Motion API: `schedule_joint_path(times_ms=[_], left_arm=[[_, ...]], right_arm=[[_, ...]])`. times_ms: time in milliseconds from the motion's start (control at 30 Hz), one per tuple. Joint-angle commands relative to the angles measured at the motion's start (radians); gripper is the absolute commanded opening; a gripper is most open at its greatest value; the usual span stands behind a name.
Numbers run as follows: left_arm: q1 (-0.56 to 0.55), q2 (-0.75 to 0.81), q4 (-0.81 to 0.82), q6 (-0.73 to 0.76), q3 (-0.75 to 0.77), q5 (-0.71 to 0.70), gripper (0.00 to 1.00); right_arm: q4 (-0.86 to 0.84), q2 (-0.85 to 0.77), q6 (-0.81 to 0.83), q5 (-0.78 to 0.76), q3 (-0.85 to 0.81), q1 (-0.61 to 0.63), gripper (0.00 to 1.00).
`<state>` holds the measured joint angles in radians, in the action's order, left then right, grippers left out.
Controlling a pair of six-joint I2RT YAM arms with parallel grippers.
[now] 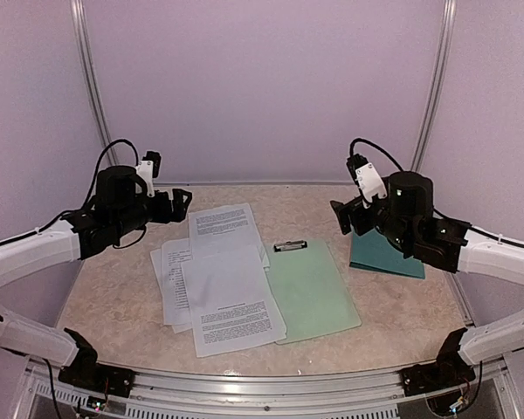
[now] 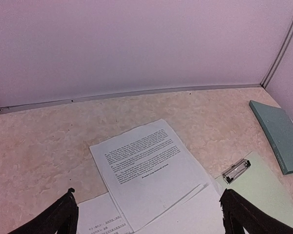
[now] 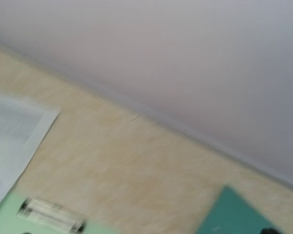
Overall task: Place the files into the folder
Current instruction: Pick up the file from the center of the board.
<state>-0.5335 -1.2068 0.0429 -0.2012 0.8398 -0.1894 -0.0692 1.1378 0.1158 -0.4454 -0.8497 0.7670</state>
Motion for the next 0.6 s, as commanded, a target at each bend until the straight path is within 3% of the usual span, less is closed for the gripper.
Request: schedule_joint_path(times_ms=[0, 267, 367, 567], left_arm=[[-0.018, -0.084, -0.112, -0.005, 0.067, 0.113, 0.99], [-0.048, -0.13, -0.08, -0.055, 0.046, 0.142, 0.99], [-0.049, -0.132, -0.071, -0.071, 0.034, 0.147, 0.99], [-0.075, -0.122, -0.099, -0.224, -0.018, 0.147, 0.99]], right_arm=[[0.086, 0.098, 0.019, 0.033, -0.023, 0.049, 0.99], [0.072, 0.22, 0.123, 0.264, -0.023, 0.045, 0.99], [0.073, 0.283, 0.118, 0.392, -0.06, -0.008, 0.98], [0.098, 0.417, 0.086, 0.512, -0.192, -0.075, 0.97]])
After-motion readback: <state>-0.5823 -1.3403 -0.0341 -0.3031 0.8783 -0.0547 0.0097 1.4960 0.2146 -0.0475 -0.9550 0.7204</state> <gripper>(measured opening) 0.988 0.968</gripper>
